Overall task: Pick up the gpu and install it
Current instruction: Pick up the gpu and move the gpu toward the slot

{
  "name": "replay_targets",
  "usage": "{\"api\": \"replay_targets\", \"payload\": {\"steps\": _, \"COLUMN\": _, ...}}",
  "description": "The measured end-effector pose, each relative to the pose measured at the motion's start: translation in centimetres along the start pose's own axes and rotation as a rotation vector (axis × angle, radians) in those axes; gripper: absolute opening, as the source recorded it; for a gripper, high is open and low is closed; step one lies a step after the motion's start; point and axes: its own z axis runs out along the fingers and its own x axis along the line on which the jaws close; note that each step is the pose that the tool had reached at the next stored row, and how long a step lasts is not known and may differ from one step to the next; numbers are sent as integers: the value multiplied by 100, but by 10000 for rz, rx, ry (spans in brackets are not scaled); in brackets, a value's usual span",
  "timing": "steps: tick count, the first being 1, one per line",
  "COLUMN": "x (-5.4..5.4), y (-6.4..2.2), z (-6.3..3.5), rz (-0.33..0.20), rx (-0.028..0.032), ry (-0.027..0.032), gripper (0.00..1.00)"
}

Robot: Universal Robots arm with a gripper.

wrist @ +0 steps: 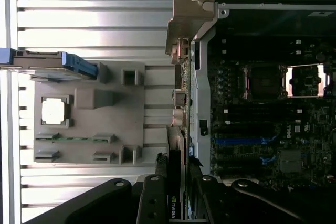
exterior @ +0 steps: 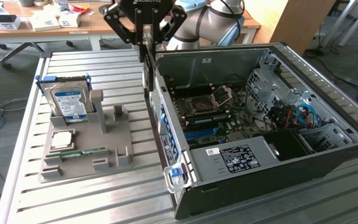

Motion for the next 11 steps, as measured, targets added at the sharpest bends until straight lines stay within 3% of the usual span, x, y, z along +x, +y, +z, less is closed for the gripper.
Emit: {"api": "replay_targets", "payload": {"steps": 11, "x": -408, "y": 12, "z": 11, "rz": 0, "rx": -12, "ry": -1, "gripper": 26}}
